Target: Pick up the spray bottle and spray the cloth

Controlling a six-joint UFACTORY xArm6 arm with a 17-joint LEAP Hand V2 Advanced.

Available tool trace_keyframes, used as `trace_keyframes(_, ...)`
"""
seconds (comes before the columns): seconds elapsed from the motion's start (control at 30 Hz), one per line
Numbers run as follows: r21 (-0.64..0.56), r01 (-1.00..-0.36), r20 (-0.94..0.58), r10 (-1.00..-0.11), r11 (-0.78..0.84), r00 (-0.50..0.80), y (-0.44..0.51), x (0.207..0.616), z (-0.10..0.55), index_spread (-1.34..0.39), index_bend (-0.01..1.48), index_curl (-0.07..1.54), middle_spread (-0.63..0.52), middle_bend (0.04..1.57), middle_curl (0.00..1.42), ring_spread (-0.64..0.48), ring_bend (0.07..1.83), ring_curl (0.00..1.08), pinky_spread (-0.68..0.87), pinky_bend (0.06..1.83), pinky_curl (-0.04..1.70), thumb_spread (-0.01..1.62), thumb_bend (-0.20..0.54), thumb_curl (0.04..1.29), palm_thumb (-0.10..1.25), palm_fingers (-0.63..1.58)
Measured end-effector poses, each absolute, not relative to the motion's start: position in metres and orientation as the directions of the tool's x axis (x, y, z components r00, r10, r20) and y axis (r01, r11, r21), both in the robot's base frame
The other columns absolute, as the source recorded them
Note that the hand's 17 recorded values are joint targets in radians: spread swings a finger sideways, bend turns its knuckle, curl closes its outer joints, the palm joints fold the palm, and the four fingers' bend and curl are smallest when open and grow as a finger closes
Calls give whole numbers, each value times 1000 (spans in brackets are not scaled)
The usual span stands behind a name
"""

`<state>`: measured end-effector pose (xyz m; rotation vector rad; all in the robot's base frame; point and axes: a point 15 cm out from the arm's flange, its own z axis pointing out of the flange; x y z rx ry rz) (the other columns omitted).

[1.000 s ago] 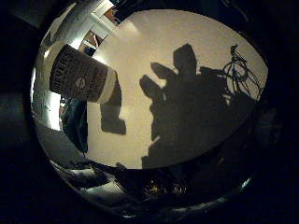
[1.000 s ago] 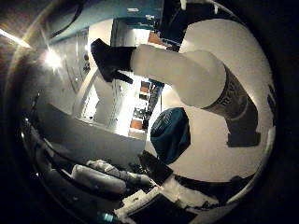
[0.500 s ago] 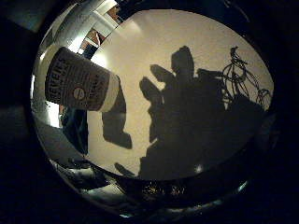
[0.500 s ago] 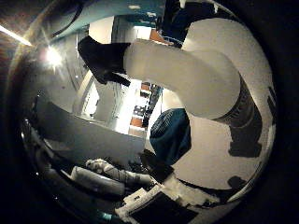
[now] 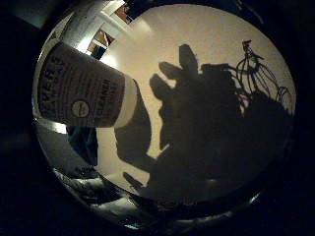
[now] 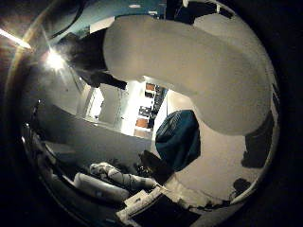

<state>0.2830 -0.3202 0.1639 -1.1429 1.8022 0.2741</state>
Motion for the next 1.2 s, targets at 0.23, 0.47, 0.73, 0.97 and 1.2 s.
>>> trace_keyframes(0.23, -253, -806, -826, -554, 535, -108, -303, 300, 163, -116, 135, 236, 192, 284, 346, 230, 538, 290, 419, 820, 156, 955, -29, 291, 450, 190)
trace_keyframes(0.47, -247, -796, -851, -516, 553, -95, -292, 323, 163, -173, 182, 269, -5, 441, 404, 50, 707, 324, 314, 895, 85, 951, -26, 297, 467, 393)
trace_keyframes(0.73, -175, -778, -893, -430, 604, -133, -284, 338, 153, -357, 378, 459, -265, 784, 636, -280, 1028, 480, -210, 1171, 54, 966, -19, 305, 535, 966)
trace_keyframes(0.97, -162, -750, -928, -358, 641, -106, -276, 357, 160, -431, 704, 756, -275, 983, 822, -279, 1184, 607, -309, 1427, 233, 973, 0, 346, 766, 1154)
trace_keyframes(1.2, -174, -726, -935, -343, 665, -90, -280, 368, 169, -333, 978, 919, -203, 1182, 888, -238, 1292, 693, -218, 1539, 372, 930, -14, 426, 968, 1160)
